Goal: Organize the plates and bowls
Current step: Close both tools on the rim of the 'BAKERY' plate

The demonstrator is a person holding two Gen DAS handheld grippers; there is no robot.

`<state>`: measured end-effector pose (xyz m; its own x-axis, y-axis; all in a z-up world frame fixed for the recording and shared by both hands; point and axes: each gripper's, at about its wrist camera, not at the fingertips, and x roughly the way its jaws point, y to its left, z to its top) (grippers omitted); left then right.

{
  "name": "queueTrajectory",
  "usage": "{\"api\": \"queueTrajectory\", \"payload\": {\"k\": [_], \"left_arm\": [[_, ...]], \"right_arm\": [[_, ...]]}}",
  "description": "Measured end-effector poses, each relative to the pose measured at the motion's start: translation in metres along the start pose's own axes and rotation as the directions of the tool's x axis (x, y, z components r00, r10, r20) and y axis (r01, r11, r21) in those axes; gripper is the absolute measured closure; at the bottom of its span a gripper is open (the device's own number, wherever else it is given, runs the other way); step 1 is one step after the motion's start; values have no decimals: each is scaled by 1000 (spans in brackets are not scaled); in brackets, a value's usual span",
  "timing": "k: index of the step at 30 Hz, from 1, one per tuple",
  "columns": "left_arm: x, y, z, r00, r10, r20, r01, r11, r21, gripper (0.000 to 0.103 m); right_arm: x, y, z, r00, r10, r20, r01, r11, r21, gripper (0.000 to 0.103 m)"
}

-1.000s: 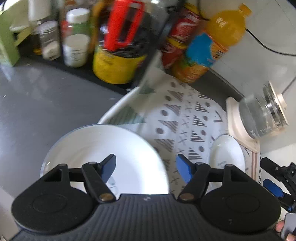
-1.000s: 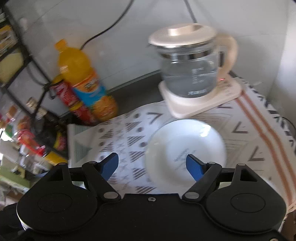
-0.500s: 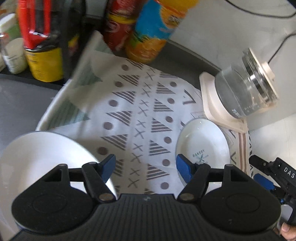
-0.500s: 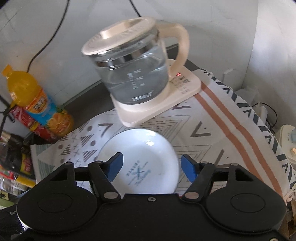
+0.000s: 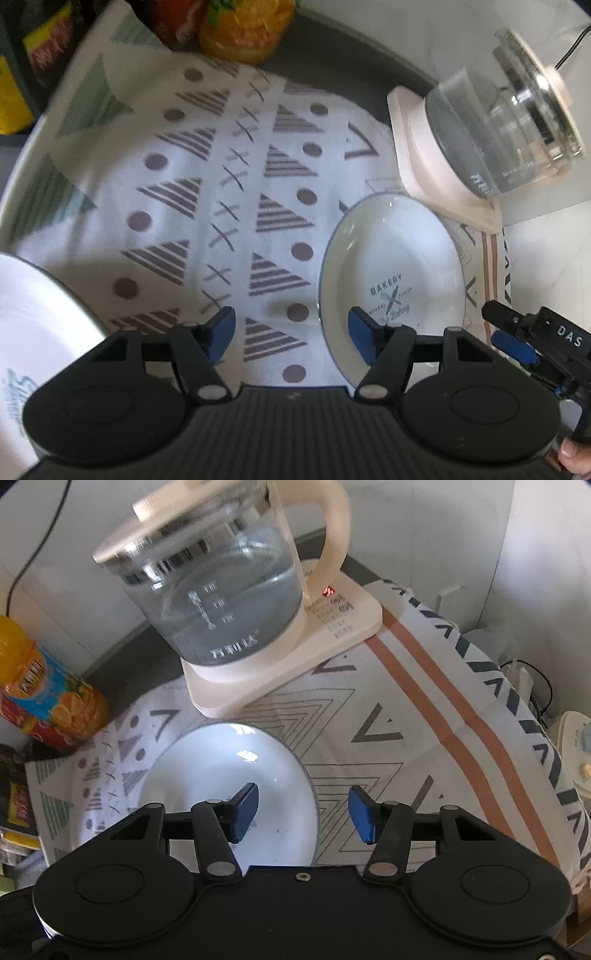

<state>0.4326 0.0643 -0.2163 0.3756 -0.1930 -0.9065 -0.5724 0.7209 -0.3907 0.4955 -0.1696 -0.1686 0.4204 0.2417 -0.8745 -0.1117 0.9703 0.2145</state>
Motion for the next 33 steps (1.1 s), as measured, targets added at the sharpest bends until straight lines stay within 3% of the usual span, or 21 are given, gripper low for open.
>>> {"api": "queueTrajectory", "payload": {"k": [9, 18, 22, 28, 30, 33], "left_arm": [[24, -7, 1, 999, -8, -40, 8, 1000, 11, 56], [29, -10, 9, 1000, -10, -20, 10, 1000, -14, 72], [32, -14, 10, 1000, -15, -23, 15, 1000, -17, 74], [34, -8, 8, 998, -33, -48, 30, 998, -62, 82], [37, -5, 7, 997, -60, -56, 55, 995, -79, 93], [35, -4, 5, 996, -73, -46, 68, 993, -100, 93]], "right_arm": [[30, -17, 6, 997, -3, -73, 5, 1000, 26, 76], [48, -13, 15, 986, 81, -148, -80, 997, 15, 83], [59, -8, 14, 979, 64, -196, -70, 997, -21, 84], [58, -4, 16, 977, 61, -205, -73, 996, -51, 86], [56, -5, 16, 978, 71, -197, -81, 996, -45, 88], [45, -5, 18, 982, 109, -153, -117, 992, -45, 92]]}}
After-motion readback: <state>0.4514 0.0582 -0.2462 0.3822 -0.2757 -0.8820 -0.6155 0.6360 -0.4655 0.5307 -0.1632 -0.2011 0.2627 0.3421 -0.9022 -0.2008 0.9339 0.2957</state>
